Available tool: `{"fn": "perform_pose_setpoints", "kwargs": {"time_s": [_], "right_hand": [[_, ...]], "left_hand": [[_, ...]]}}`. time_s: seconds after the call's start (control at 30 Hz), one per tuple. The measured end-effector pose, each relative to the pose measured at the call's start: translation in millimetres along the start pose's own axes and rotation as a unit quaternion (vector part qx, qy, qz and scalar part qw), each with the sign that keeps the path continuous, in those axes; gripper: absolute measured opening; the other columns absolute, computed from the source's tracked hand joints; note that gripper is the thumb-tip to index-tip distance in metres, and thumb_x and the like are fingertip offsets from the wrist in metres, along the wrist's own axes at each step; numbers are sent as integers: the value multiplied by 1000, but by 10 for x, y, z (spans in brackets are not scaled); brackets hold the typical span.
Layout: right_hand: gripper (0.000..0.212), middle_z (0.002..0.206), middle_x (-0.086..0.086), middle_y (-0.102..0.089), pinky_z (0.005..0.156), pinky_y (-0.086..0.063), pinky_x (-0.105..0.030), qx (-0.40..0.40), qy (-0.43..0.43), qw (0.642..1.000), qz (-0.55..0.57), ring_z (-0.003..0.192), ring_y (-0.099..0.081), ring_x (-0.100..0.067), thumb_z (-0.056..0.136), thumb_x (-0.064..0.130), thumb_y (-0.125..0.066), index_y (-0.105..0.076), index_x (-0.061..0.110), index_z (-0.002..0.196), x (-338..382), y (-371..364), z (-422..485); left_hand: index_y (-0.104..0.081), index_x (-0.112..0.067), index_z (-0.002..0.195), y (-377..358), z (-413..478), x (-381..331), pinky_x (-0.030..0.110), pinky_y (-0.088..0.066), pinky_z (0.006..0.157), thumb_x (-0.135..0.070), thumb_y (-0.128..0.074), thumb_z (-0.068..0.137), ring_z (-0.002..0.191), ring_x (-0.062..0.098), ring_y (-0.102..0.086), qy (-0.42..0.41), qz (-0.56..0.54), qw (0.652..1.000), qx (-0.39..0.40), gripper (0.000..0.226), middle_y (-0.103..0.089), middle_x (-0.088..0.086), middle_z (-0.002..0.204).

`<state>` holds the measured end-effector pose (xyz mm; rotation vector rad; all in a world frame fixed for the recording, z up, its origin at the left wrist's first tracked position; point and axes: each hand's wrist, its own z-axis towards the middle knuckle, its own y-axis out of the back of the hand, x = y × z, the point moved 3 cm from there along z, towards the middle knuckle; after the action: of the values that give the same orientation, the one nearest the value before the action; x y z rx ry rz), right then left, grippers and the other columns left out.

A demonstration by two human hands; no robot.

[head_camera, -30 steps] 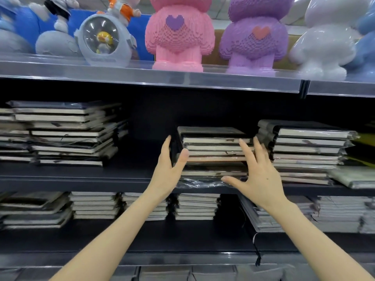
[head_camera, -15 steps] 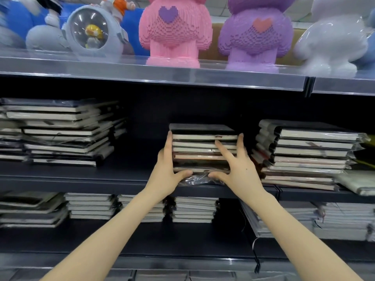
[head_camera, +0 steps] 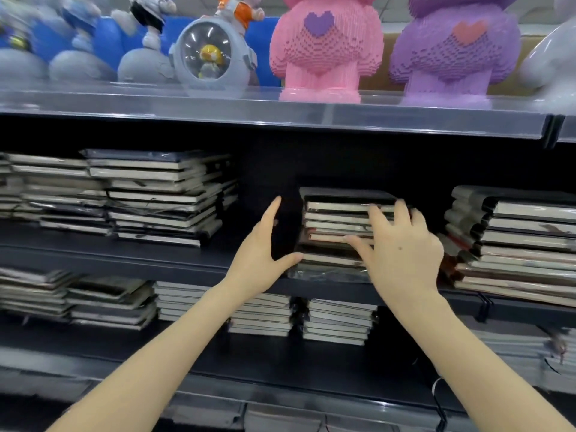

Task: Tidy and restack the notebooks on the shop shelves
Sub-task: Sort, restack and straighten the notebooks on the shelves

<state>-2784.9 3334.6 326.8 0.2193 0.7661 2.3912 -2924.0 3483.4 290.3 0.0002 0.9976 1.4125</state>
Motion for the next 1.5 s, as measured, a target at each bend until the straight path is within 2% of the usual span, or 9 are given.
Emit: {"fn": "perform_pose_setpoints", "kwargs": {"time_s": [0.13,0.3,0.47,0.77,0.93,1.2,1.3,1.37,1.5], "right_hand": [[36,93,-7,-72,56,-53,-33,-53,103,980,161,80,-68,-27,85,39,-61,-71,10,103,759,-38,41],[48,128,0,-60,87,-47,-32,43,113,948,295,113,-58,-20,96,43,-51,-50,19,136,1668,-269,262],[64,143,-4,-45,99,-39,-31,52,46,907,415,127,-46,-21,92,44,-57,-32,24,147,2422,-440,655],[67,145,-17,-34,90,-45,-34,43,58,945,320,114,-53,-36,84,40,-69,-39,28,143,3021,-720,1089],[61,134,-26,-44,83,-48,-40,12,78,961,265,99,-59,-44,83,36,-70,-49,14,137,3046,-698,1098],[49,129,-25,-51,76,-50,-36,-48,83,952,289,91,-62,-43,83,21,-71,-56,7,127,3047,-385,791],[49,124,-27,-54,75,-48,-30,-80,105,949,288,84,-65,-37,82,24,-70,-55,7,126,2968,-187,580],[50,125,-28,-54,75,-49,-29,-99,127,942,294,81,-65,-32,81,25,-68,-50,12,125,2918,-70,431],[52,132,-23,-50,82,-46,-20,-95,136,938,304,90,-62,-20,77,20,-72,-47,18,122,2861,-22,168]], "left_hand": [[-23,-27,148,602,-126,361,27,-37,100,-32,-67,86,126,14,-45,-15,107,990,-86,77,-51,1,135],[-53,-4,128,1449,-106,982,30,-35,93,-21,-69,85,109,31,-55,-26,209,952,-220,48,-61,12,116],[-48,5,130,2268,126,1475,48,-38,95,-21,-71,84,112,45,-49,7,229,927,-297,58,-53,29,122],[-43,-10,140,2685,567,1935,35,-43,93,-19,-75,80,115,35,-51,-27,153,976,-149,69,-39,19,139],[-50,-5,133,2727,575,1935,35,-42,95,-8,-67,85,111,35,-53,-36,134,973,-183,52,-48,19,129],[-64,-8,114,2931,235,1718,0,-34,80,-21,-62,91,92,8,-54,-64,8,968,-242,27,-56,1,109],[-63,-16,105,3077,224,1921,19,-45,90,-46,-56,89,94,11,-61,81,-152,962,-214,35,-65,0,105],[-60,-15,112,3081,244,1965,38,-53,87,-66,-56,78,92,20,-65,244,-312,911,-119,61,-67,5,105],[-61,-15,103,2974,245,1740,24,-49,45,-49,-60,86,57,18,-63,347,-406,845,38,38,-65,5,78]]}}
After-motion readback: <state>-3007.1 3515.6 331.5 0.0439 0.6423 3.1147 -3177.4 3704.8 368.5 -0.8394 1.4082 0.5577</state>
